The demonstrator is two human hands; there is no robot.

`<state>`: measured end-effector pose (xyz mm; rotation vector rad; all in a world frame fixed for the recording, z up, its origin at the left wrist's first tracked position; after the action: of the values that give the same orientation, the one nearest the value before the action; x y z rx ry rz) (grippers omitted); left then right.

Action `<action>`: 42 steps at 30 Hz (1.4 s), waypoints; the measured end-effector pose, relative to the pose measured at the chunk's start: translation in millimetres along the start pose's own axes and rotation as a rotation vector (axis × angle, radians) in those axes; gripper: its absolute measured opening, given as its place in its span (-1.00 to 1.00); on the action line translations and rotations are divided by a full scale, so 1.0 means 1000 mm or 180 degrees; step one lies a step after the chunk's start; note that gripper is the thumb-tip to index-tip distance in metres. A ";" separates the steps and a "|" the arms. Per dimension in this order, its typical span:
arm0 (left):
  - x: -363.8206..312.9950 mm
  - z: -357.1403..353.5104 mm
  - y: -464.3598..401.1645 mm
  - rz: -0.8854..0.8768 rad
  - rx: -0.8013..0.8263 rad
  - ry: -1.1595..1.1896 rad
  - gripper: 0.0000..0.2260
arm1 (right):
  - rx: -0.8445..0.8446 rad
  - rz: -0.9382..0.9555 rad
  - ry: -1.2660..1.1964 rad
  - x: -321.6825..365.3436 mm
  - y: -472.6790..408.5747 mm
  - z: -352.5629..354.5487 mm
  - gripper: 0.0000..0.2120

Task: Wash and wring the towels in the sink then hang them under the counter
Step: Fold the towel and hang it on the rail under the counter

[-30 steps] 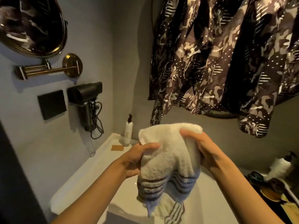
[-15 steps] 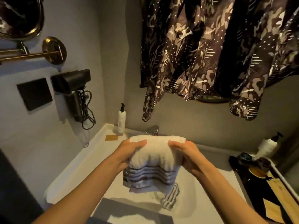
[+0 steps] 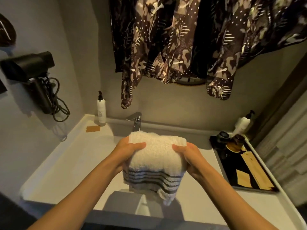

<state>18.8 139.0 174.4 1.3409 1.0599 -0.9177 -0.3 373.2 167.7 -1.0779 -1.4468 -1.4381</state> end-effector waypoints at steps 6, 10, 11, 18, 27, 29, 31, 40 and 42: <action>0.036 -0.094 0.041 0.0053 0.0185 -0.0259 -0.75 | -0.0082 0.0030 -0.0308 -0.039 0.046 0.101 -0.80; 0.076 -0.185 0.080 0.0134 0.0232 -0.0355 -0.76 | 0.0001 -0.0440 -0.1116 -0.098 0.084 0.195 -0.78; 0.097 -0.217 0.095 0.0226 0.0249 -0.0335 -0.76 | 0.0067 -0.0717 -0.1376 -0.126 0.096 0.222 -0.74; 0.278 -0.333 0.162 0.1214 0.0184 -0.0150 -0.80 | -0.0320 -0.1649 -0.1254 -0.295 0.174 0.344 -0.65; 0.454 -0.362 0.185 0.1952 -0.0162 -0.0217 -0.70 | -0.0698 -0.1586 -0.0635 -0.406 0.193 0.420 -0.66; 0.473 -0.370 0.173 0.1920 -0.0208 -0.0137 -0.69 | -0.0830 -0.1612 -0.0669 -0.427 0.181 0.430 -0.66; 0.481 -0.376 0.157 0.1821 -0.0261 0.0027 -0.66 | -0.0808 -0.1528 -0.0672 -0.430 0.163 0.434 -0.71; 0.445 -0.396 0.019 0.0783 -0.0196 0.0539 -0.82 | -0.0766 -0.0595 -0.0929 -0.413 0.020 0.431 -0.59; 0.451 -0.395 0.002 0.0836 -0.0253 0.0380 -0.86 | -0.0855 -0.0661 -0.0709 -0.417 0.000 0.435 -0.60</action>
<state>125.5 565.5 -232.8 1.4423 0.9718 -0.6017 136.9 796.2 -238.9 -1.3187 -1.5905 -1.7422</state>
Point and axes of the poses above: each hand's wrist, its own y-axis away from the middle knuckle, its own z-axis out of the back of the hand, x = y × z, the point moved 10 cm from there along -y, towards the middle knuckle, and after that the axes turned 2 degrees about -y, right-handed, at the moved point
